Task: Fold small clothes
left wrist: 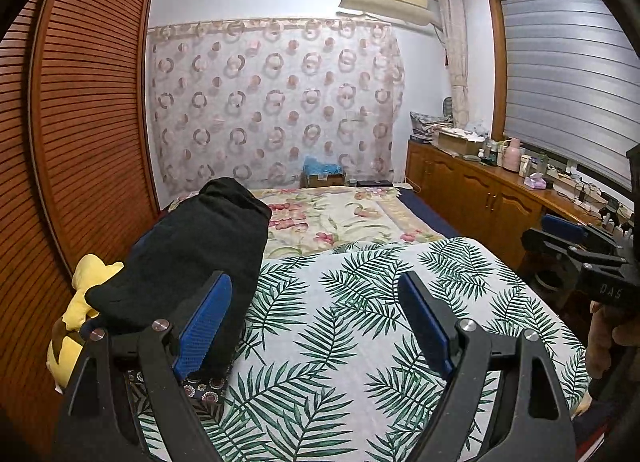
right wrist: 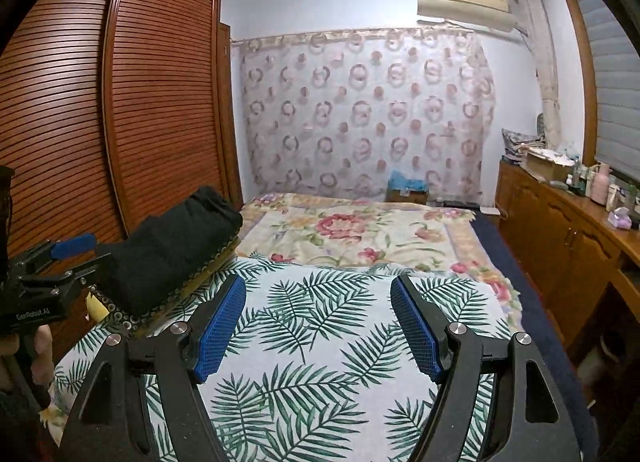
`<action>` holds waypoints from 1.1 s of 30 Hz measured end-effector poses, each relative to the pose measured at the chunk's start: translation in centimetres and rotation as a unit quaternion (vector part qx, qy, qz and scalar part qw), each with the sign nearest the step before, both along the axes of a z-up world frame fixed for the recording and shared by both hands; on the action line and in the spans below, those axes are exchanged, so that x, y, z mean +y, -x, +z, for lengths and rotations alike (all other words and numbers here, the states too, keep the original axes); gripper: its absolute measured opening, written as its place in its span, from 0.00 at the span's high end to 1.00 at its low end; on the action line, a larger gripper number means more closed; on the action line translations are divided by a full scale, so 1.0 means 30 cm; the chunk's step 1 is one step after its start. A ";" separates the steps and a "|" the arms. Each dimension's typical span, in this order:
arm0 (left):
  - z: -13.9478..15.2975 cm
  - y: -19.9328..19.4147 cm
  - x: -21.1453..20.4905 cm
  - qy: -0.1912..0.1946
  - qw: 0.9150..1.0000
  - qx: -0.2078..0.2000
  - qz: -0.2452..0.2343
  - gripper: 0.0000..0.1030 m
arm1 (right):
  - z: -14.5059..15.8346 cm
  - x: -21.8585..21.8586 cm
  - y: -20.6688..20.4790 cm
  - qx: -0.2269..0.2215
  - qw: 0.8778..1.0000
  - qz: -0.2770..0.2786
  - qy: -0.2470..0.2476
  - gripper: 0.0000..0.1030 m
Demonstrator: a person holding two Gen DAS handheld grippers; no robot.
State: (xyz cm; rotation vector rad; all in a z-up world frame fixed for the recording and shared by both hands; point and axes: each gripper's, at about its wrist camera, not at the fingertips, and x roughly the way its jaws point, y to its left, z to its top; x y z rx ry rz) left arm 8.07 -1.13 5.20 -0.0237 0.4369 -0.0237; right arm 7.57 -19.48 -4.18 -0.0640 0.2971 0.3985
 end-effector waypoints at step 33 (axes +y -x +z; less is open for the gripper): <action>-0.001 0.002 -0.002 0.002 1.000 -0.005 0.006 0.17 | -0.007 -0.024 0.000 0.000 1.000 -0.014 -0.010 0.26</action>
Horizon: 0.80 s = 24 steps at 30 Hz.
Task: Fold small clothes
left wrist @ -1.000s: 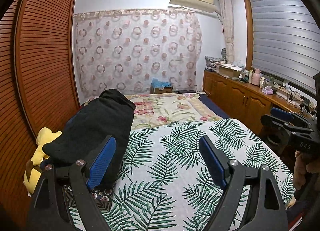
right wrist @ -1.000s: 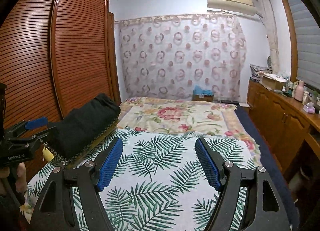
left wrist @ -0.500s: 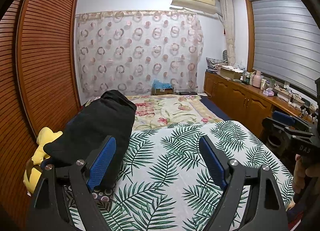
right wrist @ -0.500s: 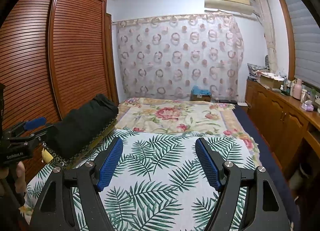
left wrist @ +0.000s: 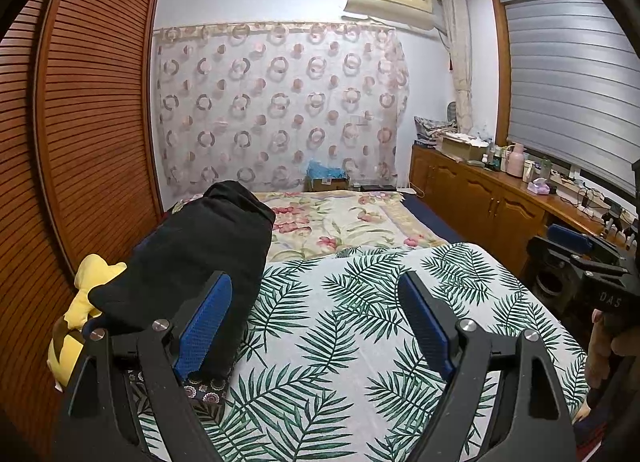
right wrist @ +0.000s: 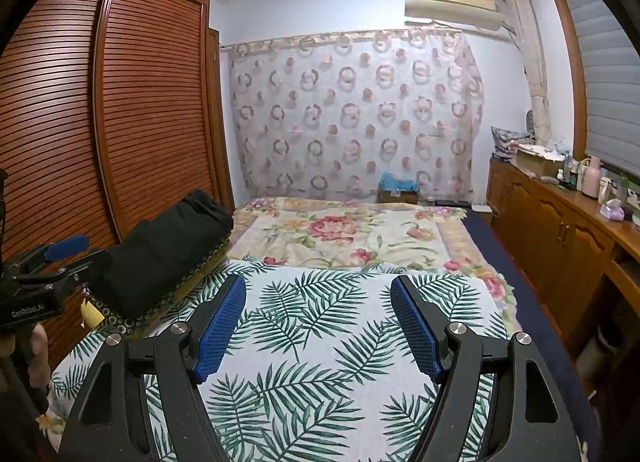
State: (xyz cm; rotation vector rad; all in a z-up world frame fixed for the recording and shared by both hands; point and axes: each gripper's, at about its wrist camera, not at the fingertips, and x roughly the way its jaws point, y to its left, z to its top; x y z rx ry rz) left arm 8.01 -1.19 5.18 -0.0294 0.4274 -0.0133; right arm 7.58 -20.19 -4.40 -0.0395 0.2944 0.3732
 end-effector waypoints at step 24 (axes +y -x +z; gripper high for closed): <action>0.000 0.000 0.001 -0.001 1.000 0.000 0.001 0.17 | 0.004 -0.020 -0.012 -0.001 1.000 -0.001 -0.001 0.26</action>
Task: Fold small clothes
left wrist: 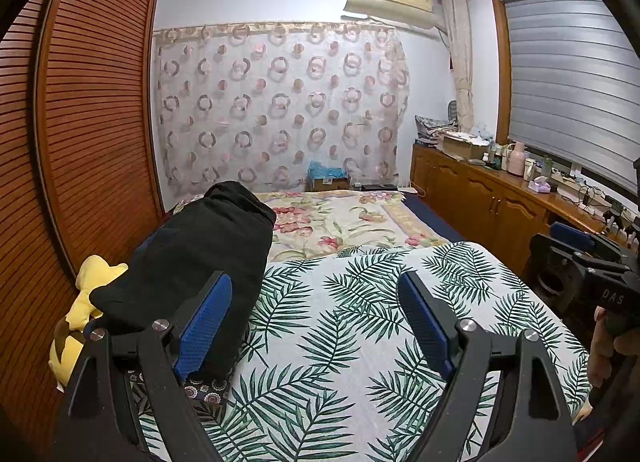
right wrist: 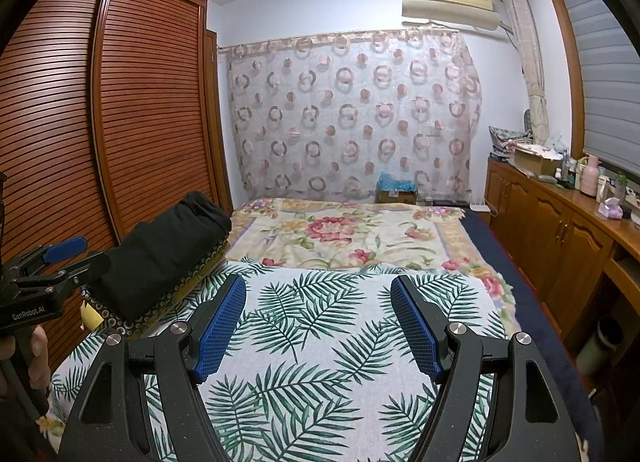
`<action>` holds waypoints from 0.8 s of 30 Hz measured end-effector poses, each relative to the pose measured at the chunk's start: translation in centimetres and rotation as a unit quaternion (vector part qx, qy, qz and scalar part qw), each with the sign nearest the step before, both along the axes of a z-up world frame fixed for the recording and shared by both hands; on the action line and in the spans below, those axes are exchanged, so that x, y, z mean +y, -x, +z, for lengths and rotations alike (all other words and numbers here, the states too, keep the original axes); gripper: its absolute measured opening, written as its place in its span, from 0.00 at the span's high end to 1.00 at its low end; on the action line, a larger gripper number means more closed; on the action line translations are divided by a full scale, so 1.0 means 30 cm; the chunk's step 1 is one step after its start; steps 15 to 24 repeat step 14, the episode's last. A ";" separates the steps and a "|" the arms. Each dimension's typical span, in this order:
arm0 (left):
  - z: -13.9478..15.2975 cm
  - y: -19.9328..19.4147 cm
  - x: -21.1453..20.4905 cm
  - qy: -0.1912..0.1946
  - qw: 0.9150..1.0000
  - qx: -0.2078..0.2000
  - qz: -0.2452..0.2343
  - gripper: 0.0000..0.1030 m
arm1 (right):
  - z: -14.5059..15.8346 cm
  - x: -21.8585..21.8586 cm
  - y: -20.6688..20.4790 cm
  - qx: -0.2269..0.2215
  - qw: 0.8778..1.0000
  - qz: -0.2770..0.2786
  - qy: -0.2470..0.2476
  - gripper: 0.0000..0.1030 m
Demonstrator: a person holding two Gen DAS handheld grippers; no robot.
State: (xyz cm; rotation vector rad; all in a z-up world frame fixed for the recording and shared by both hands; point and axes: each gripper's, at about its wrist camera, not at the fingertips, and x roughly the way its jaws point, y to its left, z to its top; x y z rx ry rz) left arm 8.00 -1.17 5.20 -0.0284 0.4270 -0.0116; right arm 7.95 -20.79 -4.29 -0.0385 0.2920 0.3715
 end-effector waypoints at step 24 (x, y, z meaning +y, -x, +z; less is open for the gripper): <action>0.003 0.000 0.004 0.001 1.000 0.000 -0.001 0.17 | 0.000 -0.005 -0.003 0.000 1.000 0.000 -0.001 0.26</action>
